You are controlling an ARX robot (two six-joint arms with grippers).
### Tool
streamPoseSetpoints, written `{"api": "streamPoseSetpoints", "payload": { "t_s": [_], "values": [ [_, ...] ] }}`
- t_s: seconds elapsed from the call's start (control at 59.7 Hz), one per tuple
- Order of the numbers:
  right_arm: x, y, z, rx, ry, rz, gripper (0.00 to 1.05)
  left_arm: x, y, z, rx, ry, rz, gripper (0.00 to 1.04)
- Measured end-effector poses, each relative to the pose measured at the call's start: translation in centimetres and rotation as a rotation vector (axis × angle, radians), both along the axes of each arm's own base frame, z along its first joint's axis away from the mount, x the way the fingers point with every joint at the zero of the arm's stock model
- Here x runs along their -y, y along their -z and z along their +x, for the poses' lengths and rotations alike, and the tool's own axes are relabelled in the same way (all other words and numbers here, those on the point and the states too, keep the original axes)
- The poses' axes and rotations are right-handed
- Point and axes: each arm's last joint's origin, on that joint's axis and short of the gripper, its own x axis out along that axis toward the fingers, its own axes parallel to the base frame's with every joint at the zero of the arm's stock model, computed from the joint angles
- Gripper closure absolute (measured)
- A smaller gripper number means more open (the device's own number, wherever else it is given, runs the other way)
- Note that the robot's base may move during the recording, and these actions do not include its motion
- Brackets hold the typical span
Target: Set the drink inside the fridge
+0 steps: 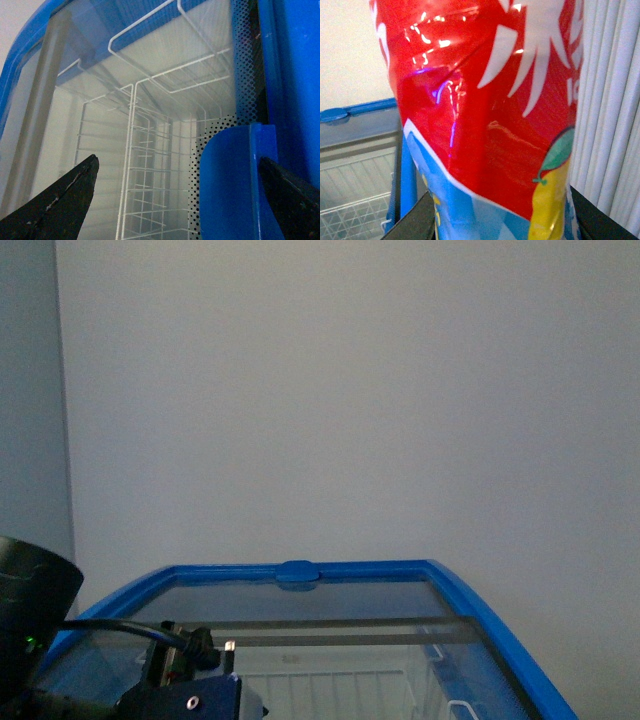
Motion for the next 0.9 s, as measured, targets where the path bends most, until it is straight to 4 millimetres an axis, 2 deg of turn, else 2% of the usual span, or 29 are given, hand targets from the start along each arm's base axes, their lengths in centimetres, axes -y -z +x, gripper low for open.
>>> {"api": "streamPoseSetpoints", "payload": {
  "t_s": [0.402,0.569,0.62,0.72,0.904],
  "values": [
    [0.0,0.0,0.0,0.0,0.0,0.0,0.63,1.6,-3.4,6.0,0.209,-0.171,0.067,0.08],
    [0.0,0.0,0.0,0.0,0.0,0.0,0.63,2.6,-6.0,8.8,0.366,-0.243,0.05,0.08],
    [0.0,0.0,0.0,0.0,0.0,0.0,0.63,2.9,-7.3,9.5,0.428,-0.272,0.033,0.08],
    [0.0,0.0,0.0,0.0,0.0,0.0,0.63,3.3,-9.5,10.1,0.528,-0.323,-0.018,0.08],
    [0.0,0.0,0.0,0.0,0.0,0.0,0.63,3.4,-10.6,10.1,0.559,-0.419,-0.112,0.08]
  ]
}}
